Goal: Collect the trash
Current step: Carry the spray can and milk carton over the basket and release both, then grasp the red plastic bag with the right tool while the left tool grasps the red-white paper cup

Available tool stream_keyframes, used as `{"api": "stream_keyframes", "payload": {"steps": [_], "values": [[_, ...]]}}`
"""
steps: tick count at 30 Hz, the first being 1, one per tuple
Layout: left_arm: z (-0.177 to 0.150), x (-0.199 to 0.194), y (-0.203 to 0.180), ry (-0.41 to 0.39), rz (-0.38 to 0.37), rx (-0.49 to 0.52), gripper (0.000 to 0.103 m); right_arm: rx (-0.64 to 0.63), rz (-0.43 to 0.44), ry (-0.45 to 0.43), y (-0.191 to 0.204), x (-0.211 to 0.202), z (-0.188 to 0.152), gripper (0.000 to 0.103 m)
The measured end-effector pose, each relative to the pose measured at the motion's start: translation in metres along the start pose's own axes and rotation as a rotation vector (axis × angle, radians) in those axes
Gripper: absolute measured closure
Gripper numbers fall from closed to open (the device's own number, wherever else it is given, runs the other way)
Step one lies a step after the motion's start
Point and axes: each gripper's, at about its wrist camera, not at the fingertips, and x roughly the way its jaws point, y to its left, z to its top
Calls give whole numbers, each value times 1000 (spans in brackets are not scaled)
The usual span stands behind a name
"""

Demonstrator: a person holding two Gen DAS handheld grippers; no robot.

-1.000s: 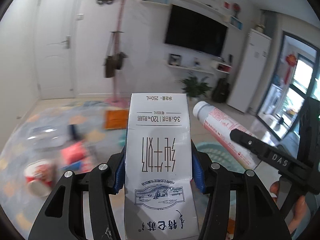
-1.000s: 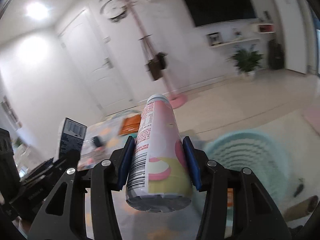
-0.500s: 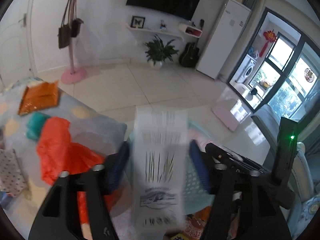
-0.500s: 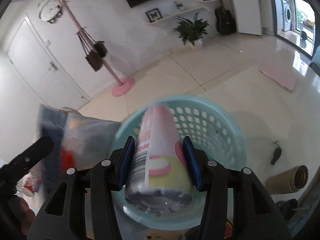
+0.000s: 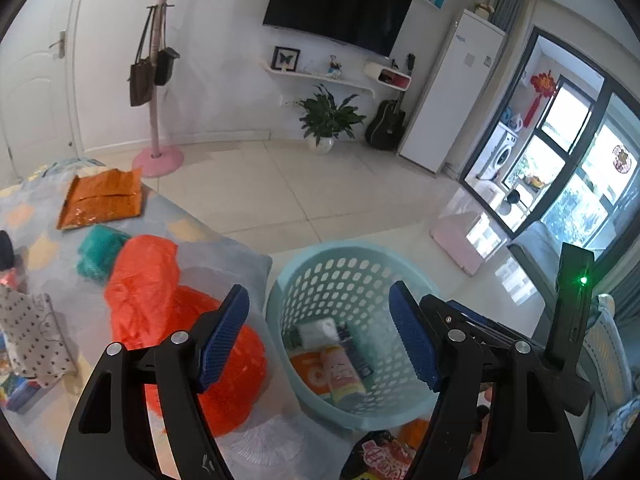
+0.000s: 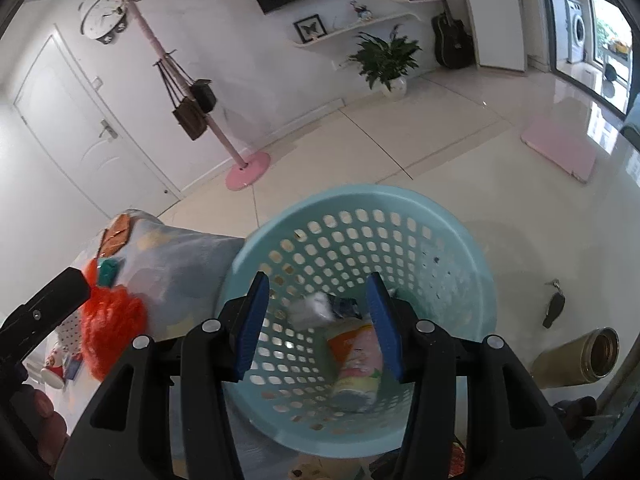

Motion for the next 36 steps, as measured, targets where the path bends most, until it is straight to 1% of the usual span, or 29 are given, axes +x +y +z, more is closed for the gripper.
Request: {"api": "stream_keyframes", "payload": {"steps": [5,9,11,12,14,16,17,20,22,25,28,31,33,34,36], "values": [[0,-28,7,-54,7,-12,33,-69,47,-32,30,-17,-2,56],[-2,-61,21,-112,29,-26,33,-137,110,-58,63,-31,-5,56],[-4,-81,32,-147,53,-37,33,-189,144,-65,85,-35,-10,50],[-5,-88,37,-159,61,-42,33,-206,150,-68,92,-36,-12,49],[-9,-108,51,-187,98,-60,33,-257,169,-69,115,-36,-18,48],[-15,-127,70,-212,161,-75,32,-292,184,-60,133,-32,-23,48],[-17,-134,76,-218,182,-87,32,-304,186,-57,141,-29,-26,45],[-30,-160,113,-228,254,-159,30,-327,180,-60,160,-20,-33,38],[-39,-176,137,-240,310,-201,24,-340,176,-46,170,-10,-40,37],[-54,-195,169,-253,390,-267,19,-353,159,-30,180,2,-48,31],[-70,-209,207,-233,454,-345,16,-375,148,-19,188,13,-57,27],[-86,-212,242,-195,471,-433,16,-381,141,-9,192,21,-63,24],[-94,-208,258,-169,452,-484,16,-386,134,-4,195,27,-65,24],[-97,-203,265,-142,424,-510,16,-392,128,-1,198,30,-67,24],[-101,-194,273,-123,388,-540,16,-407,122,1,203,35,-70,24]]}}
